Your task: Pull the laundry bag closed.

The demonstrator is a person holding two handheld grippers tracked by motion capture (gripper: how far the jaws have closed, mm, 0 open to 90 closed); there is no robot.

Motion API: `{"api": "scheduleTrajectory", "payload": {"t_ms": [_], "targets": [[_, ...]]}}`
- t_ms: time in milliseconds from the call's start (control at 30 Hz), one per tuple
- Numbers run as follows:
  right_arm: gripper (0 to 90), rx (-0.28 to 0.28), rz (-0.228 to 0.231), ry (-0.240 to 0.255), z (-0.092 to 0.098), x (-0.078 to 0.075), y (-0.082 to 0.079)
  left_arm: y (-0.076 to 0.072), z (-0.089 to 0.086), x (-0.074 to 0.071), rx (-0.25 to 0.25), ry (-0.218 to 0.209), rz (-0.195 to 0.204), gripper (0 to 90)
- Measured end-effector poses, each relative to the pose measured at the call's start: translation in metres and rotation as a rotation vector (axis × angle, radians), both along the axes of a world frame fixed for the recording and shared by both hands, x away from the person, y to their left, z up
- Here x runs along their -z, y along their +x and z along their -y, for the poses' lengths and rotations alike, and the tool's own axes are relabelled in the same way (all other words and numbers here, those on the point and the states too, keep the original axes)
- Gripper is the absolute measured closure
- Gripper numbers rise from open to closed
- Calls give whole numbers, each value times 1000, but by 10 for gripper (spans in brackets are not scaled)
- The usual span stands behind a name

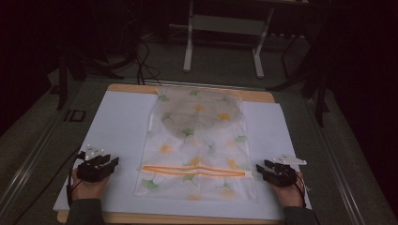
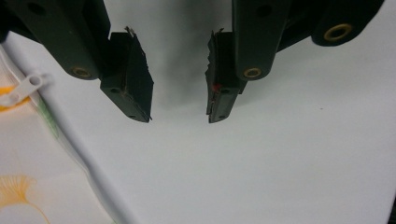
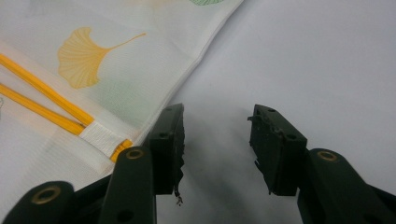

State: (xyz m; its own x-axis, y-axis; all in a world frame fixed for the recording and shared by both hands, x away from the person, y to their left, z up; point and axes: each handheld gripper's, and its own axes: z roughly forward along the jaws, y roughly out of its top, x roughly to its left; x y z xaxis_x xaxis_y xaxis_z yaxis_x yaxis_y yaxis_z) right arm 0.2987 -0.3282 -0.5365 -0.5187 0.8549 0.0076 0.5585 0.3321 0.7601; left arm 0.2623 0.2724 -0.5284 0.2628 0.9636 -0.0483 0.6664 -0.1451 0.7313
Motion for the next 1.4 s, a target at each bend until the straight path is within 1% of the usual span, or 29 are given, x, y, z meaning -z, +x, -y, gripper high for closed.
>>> {"api": "scheduleTrajectory", "payload": {"t_ms": [100, 133, 167, 200, 233, 333, 433, 500, 567, 633, 700, 767, 800, 900, 1000, 1067, 1133, 1233, 1333, 1400], "targets": [[542, -12, 2, -11, -1, 0, -1, -1, 1, -2, 19, 2, 12, 608], [544, -17, 0, -12, -1, 0, -1, -1, 1, -2, 29, 4, 11, 611], [544, -17, 0, -12, -1, 0, -1, -1, 1, -2, 29, 4, 11, 615], [545, -18, 4, -17, -2, -1, -2, -1, 2, -3, 43, 1, 17, 615], [544, -23, 9, -18, -2, -2, -3, 0, 3, -3, 48, 1, 13, 615], [550, -26, 16, -23, -2, -3, -5, 0, 5, -3, 56, 7, 9, 613], [566, -45, 15, -16, -4, -6, -6, -1, 5, -4, 53, -1, 13, 606], [589, -72, 19, -24, -8, -9, -7, -2, 4, -5, 56, -9, 16, 606], [608, -93, 22, -42, -13, -13, -7, -4, 4, -6, 65, -15, 16, 606], [618, -116, 27, -43, -17, -17, -8, -5, 5, -7, 74, -18, 20, 608], [634, -137, 28, -51, -22, -21, -8, -6, 6, -7, 82, -21, 13, 611], [644, -168, 34, -45, -27, -25, -9, -6, 7, -7, 85, -18, 12, 613], [648, -184, 35, -47, -31, -27, -9, -7, 8, -8, 88, -16, 11, 613], [679, -238, 44, -79, -42, -32, -7, -9, 10, -10, 94, -16, 14, 611], [691, -296, 43, -91, -57, -36, -4, -12, 10, -11, 99, -19, 18, 605], [696, -324, 44, -101, -67, -40, -1, -12, 9, -11, 99, -18, 14, 606], [701, -357, 52, -101, -79, -46, 2, -13, 9, -11, 100, -23, 7, 606], [703, -393, 61, -98, -93, -52, 6, -13, 10, -10, 119, -23, 0, 606], [715, -434, 61, -89, -107, -58, 10, -16, 11, -11, 129, -31, -6, 607], [728, -464, 60, -89, -117, -61, 13, -17, 11, -12, 130, -32, -3, 607]]}}
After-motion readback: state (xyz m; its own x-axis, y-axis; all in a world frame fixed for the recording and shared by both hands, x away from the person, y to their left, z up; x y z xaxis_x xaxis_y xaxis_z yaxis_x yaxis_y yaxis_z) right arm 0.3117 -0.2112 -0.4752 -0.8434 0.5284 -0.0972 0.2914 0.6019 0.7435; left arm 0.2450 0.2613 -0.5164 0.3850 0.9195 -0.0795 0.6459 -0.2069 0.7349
